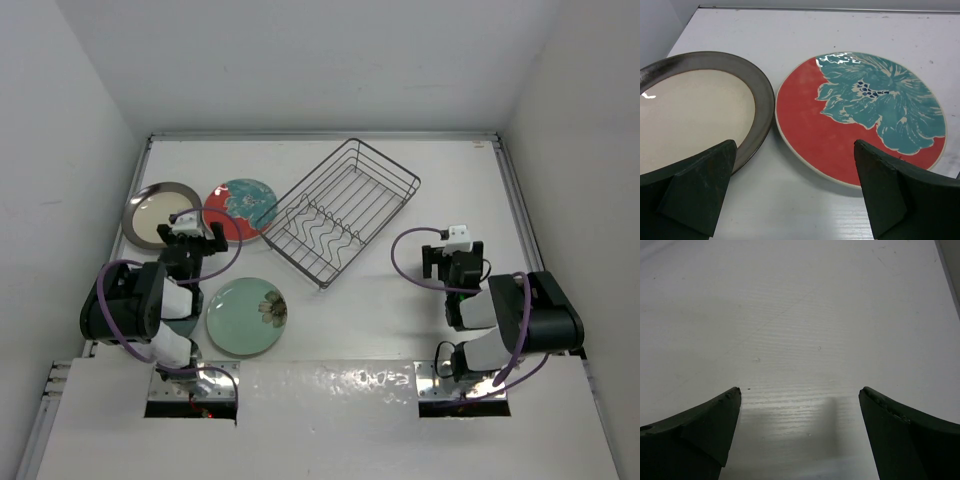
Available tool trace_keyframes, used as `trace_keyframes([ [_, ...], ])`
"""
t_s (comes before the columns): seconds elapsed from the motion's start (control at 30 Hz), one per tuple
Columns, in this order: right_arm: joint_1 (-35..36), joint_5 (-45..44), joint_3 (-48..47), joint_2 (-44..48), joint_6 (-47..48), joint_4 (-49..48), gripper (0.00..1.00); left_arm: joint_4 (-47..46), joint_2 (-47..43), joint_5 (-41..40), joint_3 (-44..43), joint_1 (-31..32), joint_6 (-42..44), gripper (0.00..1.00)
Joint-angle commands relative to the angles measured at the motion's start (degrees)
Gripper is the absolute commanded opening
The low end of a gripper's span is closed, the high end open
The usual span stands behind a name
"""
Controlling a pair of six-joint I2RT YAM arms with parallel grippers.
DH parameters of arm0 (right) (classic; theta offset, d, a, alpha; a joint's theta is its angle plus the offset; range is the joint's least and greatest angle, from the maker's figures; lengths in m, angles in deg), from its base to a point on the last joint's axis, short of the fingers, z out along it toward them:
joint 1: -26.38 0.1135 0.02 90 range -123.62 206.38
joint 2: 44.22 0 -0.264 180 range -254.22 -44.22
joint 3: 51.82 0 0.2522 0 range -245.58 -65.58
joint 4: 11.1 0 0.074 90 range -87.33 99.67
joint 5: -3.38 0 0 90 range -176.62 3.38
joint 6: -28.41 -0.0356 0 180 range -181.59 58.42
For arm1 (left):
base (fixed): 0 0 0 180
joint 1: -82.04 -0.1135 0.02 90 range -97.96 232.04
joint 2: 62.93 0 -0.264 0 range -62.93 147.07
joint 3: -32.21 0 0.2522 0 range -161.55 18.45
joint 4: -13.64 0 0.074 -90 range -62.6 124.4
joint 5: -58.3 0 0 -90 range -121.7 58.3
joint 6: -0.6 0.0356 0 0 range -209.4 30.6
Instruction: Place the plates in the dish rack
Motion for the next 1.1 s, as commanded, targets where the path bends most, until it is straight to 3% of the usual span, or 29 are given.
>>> trace_keyframes([
  [0.0, -0.17, -2.00, -1.93, 2.58, -1.82, -0.18, 0.99, -2.64, -0.45, -0.21, -0.81, 0.67, -0.14, 1.00],
  [0.13, -0.17, -5.34, -6.59, 15.31, -7.59, 18.25, 0.99, -3.34, -0.80, 1.88, -0.81, 0.67, 0.90, 1.00],
  [0.17, -0.17, -6.66, -7.47, 20.47, -9.89, 20.39, 0.99, 4.14, -2.19, 8.95, -3.59, 0.50, 2.39, 1.00],
  [0.23, -0.26, -4.31, -11.85, 25.68, -12.11, 30.74, 0.99, 22.13, -10.61, 12.18, -11.49, 0.50, 4.33, 1.00],
  [0.27, -0.26, -2.73, -13.87, 28.06, -12.37, 34.78, 0.99, 38.76, -12.64, 12.10, -21.45, 0.32, 4.34, 1.00],
  [0.3, -0.17, -0.02, -17.02, 32.00, -12.63, 41.09, 0.99, 44.59, -15.88, 12.01, -25.90, -0.02, 4.16, 0.99],
  [0.5, -0.17, 11.50, -27.15, 40.03, -13.78, 57.57, 0.99, 80.01, -22.94, 12.01, -51.75, -3.89, 4.51, 0.93],
  [0.57, 0.26, 21.59, -30.83, 39.51, -11.59, 61.79, 0.99, 88.72, -22.86, 18.64, -58.78, -9.06, 6.97, 0.90],
  [0.6, 2.18, 23.63, -32.16, 38.81, -8.62, 66.07, 0.99, 89.63, -22.77, 21.48, -59.77, -11.60, 6.54, 0.90],
  [0.67, 5.61, 17.97, -35.06, 36.88, -6.41, 69.96, 0.99, 93.92, -20.76, 30.23, -62.94, -20.74, 5.57, 0.90],
  [0.73, 8.96, 14.87, -35.78, 35.65, -5.52, 71.65, 0.99, 99.71, -13.66, 40.42, -66.62, -30.03, 4.25, 0.90],
  [0.8, 9.84, 16.79, -35.78, 34.85, -6.22, 71.21, 0.99, 103.69, -5.66, 43.64, -68.04, -33.76, 5.90, 0.82],
  [0.9, 10.20, 18.03, -36.39, 33.62, -7.01, 72.00, 0.99, 105.47, -1.42, 39.36, -65.95, -35.62, 9.25, 0.80],
  [0.93, 10.20, 18.20, -35.96, 33.62, -7.10, 72.00, 0.99, 103.03, -1.41, 35.17, -63.24, -36.15, 9.43, 0.80],
  [1.07, 11.69, 17.24, -34.29, 35.11, -7.10, 70.60, 0.99, 96.86, 1.64, 32.23, -59.52, -41.24, 7.68, 0.80],
])
